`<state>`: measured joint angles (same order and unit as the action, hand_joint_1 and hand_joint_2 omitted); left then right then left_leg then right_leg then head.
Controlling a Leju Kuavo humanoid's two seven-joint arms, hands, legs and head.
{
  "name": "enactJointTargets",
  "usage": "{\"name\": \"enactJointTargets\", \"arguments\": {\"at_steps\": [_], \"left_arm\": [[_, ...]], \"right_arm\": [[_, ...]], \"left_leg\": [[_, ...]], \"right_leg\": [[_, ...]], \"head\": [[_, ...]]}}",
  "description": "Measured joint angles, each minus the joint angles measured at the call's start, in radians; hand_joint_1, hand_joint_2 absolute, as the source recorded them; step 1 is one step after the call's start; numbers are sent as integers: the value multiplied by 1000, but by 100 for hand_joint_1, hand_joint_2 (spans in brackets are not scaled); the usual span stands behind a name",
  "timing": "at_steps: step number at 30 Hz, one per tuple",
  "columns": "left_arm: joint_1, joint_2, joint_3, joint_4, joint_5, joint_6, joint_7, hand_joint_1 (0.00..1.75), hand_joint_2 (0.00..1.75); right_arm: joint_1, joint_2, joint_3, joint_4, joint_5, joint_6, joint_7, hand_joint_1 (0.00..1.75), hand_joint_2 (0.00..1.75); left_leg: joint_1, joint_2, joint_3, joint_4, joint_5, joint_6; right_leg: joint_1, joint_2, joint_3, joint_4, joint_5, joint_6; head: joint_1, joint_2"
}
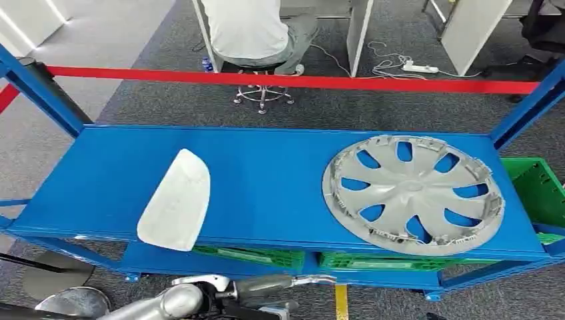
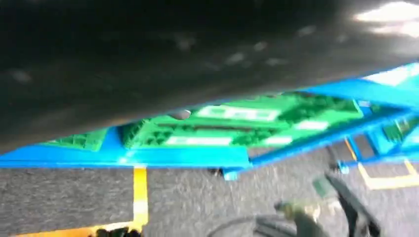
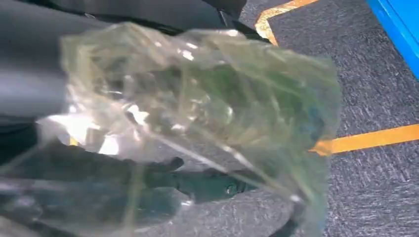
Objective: Take the parts from the cabinet and place them on the table.
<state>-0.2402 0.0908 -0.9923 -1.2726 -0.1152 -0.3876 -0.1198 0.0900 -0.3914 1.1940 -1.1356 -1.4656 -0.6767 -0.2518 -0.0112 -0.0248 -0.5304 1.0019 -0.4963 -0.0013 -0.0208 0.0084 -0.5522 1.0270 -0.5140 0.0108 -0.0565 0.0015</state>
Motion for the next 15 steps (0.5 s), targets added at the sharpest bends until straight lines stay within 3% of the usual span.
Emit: {"name": "enactJointTargets", "arguments": {"at_steps": [4, 8, 10, 11, 12, 15], "left_arm": [[-10, 23, -48, 0, -2, -55, 9, 0, 0], [-13, 38, -75, -4, -20, -45, -39, 0, 0], [-15, 44, -77, -29, -66, 36, -102, 0, 0], [-15, 47, -76, -57, -102, 122, -146, 0, 0], [-16, 52, -73, -98, -133, 204, -166, 0, 0], [-24, 64, -59, -208, -194, 360, -181, 0, 0]], "right_arm": [[-30, 2, 27, 34, 3, 29, 5, 0, 0], [-38, 0, 42, 53, 2, 31, 8, 0, 0], [-30, -3, 47, 48, -18, 6, -12, 0, 0], [-21, -8, 48, 37, -40, -3, -35, 0, 0], [-9, -14, 48, 24, -62, -5, -63, 0, 0], [24, -32, 51, -3, -82, -6, -120, 0, 0]], "left_leg": [[0, 0, 0, 0, 0, 0], [0, 0, 0, 0, 0, 0], [0, 0, 0, 0, 0, 0], [0, 0, 0, 0, 0, 0], [0, 0, -1, 0, 0, 0], [0, 0, -1, 0, 0, 0]], "right_leg": [[0, 0, 0, 0, 0, 0], [0, -1, 0, 0, 0, 0], [0, -1, 0, 0, 0, 0], [0, -1, 0, 0, 0, 0], [0, -2, 0, 0, 0, 0], [0, -1, 0, 0, 0, 0]], "head": [[0, 0], [0, 0], [0, 0], [0, 0], [0, 0], [0, 0]]}}
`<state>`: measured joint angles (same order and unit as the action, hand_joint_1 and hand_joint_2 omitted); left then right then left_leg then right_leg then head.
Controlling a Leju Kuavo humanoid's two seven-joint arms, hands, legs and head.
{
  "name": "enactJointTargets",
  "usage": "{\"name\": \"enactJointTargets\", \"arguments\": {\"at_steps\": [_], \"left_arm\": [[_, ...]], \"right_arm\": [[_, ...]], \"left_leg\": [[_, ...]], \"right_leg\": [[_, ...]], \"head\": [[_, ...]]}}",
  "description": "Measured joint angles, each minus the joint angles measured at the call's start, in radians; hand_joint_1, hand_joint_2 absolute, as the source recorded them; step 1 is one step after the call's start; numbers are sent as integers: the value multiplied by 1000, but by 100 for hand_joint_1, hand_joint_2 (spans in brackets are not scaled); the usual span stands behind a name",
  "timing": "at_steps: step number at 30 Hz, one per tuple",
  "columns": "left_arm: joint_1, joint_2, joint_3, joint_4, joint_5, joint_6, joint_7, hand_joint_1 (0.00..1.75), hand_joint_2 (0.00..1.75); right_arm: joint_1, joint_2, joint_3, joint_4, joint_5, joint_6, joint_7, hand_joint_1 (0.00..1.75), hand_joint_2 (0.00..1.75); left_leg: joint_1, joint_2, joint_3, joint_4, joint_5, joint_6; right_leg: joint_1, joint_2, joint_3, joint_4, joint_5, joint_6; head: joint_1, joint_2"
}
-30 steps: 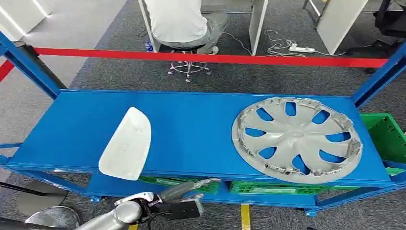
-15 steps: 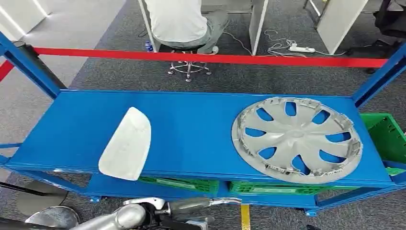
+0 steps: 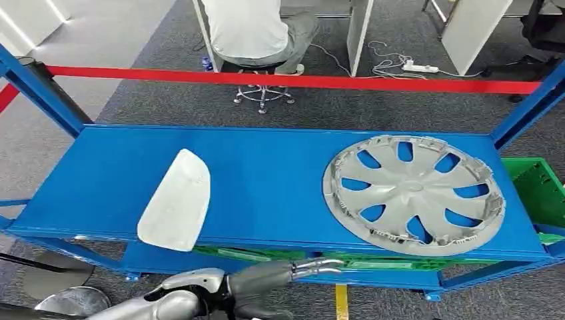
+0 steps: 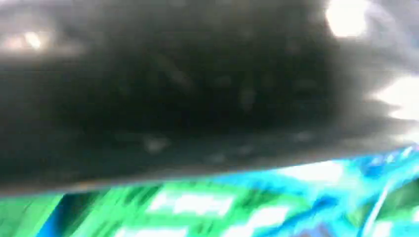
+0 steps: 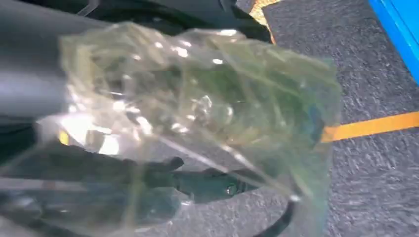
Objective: Take the parts from the cabinet and place them on the table.
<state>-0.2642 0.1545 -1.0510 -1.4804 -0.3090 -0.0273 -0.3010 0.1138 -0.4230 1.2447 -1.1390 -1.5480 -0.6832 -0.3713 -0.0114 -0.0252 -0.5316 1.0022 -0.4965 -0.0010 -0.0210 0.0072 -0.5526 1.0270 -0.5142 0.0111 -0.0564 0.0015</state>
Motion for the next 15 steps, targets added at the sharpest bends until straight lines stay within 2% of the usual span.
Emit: {"name": "enactJointTargets", "arguments": {"at_steps": [4, 6, 15], "left_arm": [[-9, 17, 24, -122, -78, 147, -14, 0, 0], [-14, 28, 36, -164, -125, 200, -17, 0, 0], [-16, 48, 58, -236, -143, 218, -16, 0, 0]], "right_arm": [[30, -15, 4, -25, 0, 0, -26, 0, 0], [38, -18, 5, -29, 0, 0, -31, 0, 0], [48, -21, 6, -34, 0, 0, -36, 0, 0]], "left_leg": [[0, 0, 0, 0, 0, 0], [0, 0, 0, 0, 0, 0], [0, 0, 0, 0, 0, 1]], "right_leg": [[0, 0, 0, 0, 0, 0], [0, 0, 0, 0, 0, 0], [0, 0, 0, 0, 0, 0]], "head": [[0, 0], [0, 0], [0, 0]]}}
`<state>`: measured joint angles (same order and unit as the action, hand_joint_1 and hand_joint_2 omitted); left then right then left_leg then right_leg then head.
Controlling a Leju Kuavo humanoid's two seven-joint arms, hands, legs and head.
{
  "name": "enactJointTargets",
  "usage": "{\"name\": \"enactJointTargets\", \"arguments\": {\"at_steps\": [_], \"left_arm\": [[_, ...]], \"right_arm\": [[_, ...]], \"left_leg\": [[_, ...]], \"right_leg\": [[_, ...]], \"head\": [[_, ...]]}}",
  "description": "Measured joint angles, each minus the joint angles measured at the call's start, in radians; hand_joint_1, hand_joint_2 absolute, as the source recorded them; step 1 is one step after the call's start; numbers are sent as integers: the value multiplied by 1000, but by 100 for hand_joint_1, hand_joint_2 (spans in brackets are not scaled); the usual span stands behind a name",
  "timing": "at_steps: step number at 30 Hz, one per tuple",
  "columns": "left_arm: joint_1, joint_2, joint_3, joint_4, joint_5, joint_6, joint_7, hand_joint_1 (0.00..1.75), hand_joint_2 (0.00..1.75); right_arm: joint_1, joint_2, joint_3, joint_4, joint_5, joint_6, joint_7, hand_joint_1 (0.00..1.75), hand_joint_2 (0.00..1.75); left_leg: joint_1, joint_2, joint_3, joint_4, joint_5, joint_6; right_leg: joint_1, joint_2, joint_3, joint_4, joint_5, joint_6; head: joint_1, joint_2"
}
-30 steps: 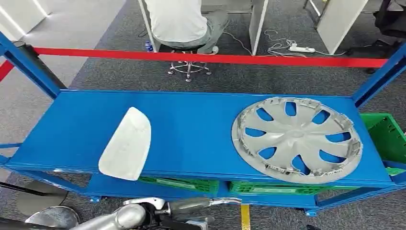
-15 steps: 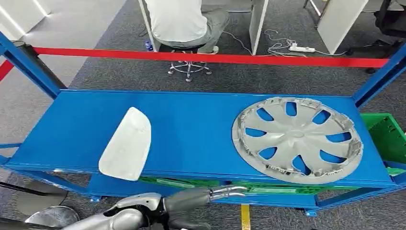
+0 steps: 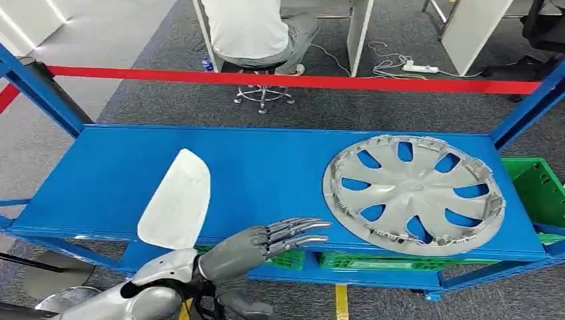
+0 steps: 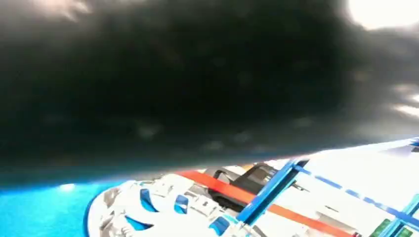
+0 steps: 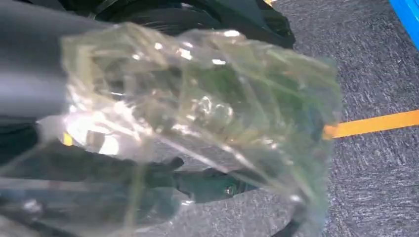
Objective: Take the parts from the cabinet and place them on the table.
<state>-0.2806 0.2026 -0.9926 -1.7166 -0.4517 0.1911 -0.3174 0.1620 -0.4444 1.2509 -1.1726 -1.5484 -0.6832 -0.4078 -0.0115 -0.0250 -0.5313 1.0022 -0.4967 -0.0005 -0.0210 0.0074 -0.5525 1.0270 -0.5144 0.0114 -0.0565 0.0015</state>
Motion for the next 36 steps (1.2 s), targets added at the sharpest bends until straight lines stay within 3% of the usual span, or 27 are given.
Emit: {"name": "enactJointTargets", "arguments": {"at_steps": [3, 13, 14, 18, 21, 27, 36], "left_arm": [[-1, 3, 2, -7, -9, 12, -1, 0, 0], [-65, 36, -2, -100, -193, 185, 47, 0, 0], [-69, 38, -2, -106, -203, 195, 55, 0, 175], [-71, 49, -3, -118, -257, 251, 115, 0, 175], [-43, 68, 7, -122, -240, 281, 147, 0, 175], [59, 143, 73, -145, -275, 338, 198, 0, 175], [231, 251, 192, -195, -359, 367, 282, 0, 175]], "right_arm": [[0, -1, 0, -5, 0, 0, -2, 0, 0], [0, -3, 10, -13, 0, 0, -24, 0, 0], [0, -3, 11, -13, 0, 0, -26, 0, 0], [1, -2, 13, -13, 0, 0, -26, 0, 0], [11, -2, 12, -13, 3, 0, -26, 0, 0], [50, -2, -19, -14, 0, 0, -39, 0, 0], [102, 3, -73, -15, 0, 0, -44, 0, 0]], "left_leg": [[0, 0, 0, 0, 0, 0], [0, 0, 0, 0, 0, 0], [0, 0, 0, 0, 0, 0], [0, 0, 0, 0, 0, 0], [0, 0, 0, 0, 0, 0], [0, 0, 0, 0, -1, 0], [0, 0, -1, 0, -1, 0]], "right_leg": [[0, 0, 0, 0, 0, 0], [0, 0, 0, 0, 0, 0], [0, 0, 0, 0, 0, 0], [0, 0, 0, 0, 0, 0], [0, 1, 0, 0, 0, 0], [0, 1, -1, 0, -1, 0], [0, 1, 0, 0, -2, 1]], "head": [[0, 0], [0, 0], [0, 0], [0, 0], [0, 0], [0, 0], [0, 0]]}}
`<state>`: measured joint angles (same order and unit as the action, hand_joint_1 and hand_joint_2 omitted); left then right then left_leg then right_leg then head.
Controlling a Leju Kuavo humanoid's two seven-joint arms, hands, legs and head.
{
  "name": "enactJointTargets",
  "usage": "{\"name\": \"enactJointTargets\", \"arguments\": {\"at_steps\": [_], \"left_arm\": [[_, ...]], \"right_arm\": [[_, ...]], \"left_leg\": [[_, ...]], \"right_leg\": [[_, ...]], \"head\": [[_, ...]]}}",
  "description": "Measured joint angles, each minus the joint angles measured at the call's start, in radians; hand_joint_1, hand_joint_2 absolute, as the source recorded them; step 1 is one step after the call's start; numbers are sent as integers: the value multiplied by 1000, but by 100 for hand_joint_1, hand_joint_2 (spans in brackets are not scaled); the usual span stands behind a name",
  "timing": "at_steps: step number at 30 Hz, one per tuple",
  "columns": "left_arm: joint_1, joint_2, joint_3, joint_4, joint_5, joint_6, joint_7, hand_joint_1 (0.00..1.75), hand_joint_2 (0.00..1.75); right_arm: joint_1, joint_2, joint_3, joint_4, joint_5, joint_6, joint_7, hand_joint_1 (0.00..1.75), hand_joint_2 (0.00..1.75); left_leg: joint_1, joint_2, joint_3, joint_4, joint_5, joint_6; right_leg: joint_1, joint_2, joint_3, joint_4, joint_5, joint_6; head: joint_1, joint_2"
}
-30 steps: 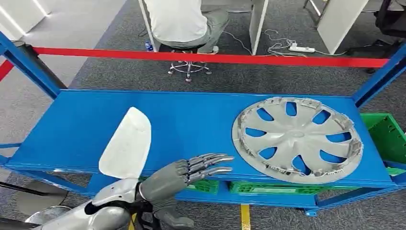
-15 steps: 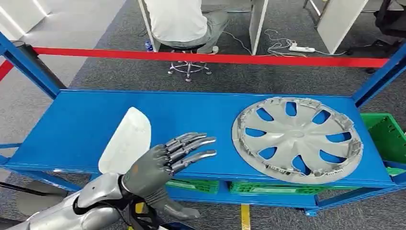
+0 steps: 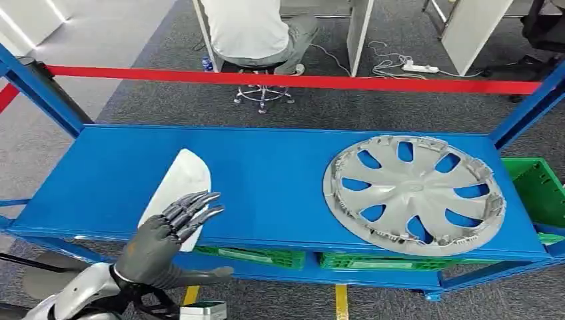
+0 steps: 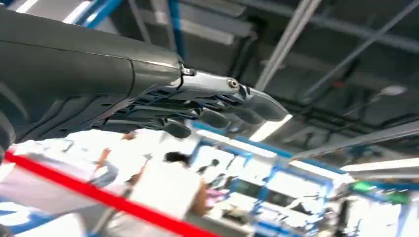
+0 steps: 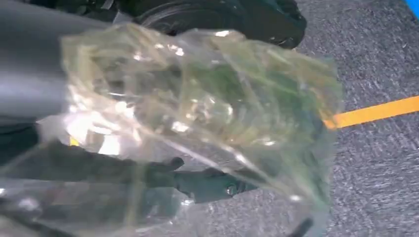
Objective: Take the parts from the cabinet and place them on the table.
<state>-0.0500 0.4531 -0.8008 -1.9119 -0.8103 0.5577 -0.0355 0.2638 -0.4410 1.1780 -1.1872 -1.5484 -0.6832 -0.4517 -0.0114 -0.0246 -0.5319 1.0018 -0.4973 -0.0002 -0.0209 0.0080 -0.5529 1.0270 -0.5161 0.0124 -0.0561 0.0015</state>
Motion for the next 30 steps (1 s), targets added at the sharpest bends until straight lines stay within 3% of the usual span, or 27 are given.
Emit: {"name": "enactJointTargets", "arguments": {"at_steps": [6, 16, 26, 27, 28, 30], "left_arm": [[60, 22, 39, -11, -5, 0, 3, 0, 175], [79, 34, 55, -17, -6, 0, 4, 0, 175], [109, 26, 73, -29, -19, -47, 39, 0, 175], [113, 24, 76, -31, -20, -48, 41, 0, 175], [116, 23, 81, -31, -19, -51, 42, 0, 175], [126, 19, 87, -31, -18, -66, 54, 0, 175]], "right_arm": [[20, 3, -25, -2, 0, 0, 0, 0, 0], [23, 5, -33, -5, 0, 0, -4, 0, 0], [45, 13, -73, -26, 29, 0, 7, 0, 0], [55, 18, -86, -31, 72, 0, 43, 0, 0], [80, 34, -118, -44, 169, 0, 125, 0, 0], [165, 81, -255, -102, 496, 0, 345, 0, 0]], "left_leg": [[0, 0, 0, 0, 0, 0], [0, 0, 0, 0, 0, 0], [0, 0, 0, 0, 0, 0], [0, 0, 0, 0, 0, 0], [0, 0, 1, 0, 0, 0], [0, -4, 0, 0, 0, 0]], "right_leg": [[0, 0, 0, 0, 0, 0], [0, 0, 0, 0, 0, 0], [0, 0, 0, 0, 0, 0], [0, 0, 0, 0, 0, 0], [0, -1, 0, 0, 0, 0], [0, -6, 1, 0, -1, 1]], "head": [[0, 0], [0, 0], [0, 0], [0, 0], [0, 0], [0, 0]]}}
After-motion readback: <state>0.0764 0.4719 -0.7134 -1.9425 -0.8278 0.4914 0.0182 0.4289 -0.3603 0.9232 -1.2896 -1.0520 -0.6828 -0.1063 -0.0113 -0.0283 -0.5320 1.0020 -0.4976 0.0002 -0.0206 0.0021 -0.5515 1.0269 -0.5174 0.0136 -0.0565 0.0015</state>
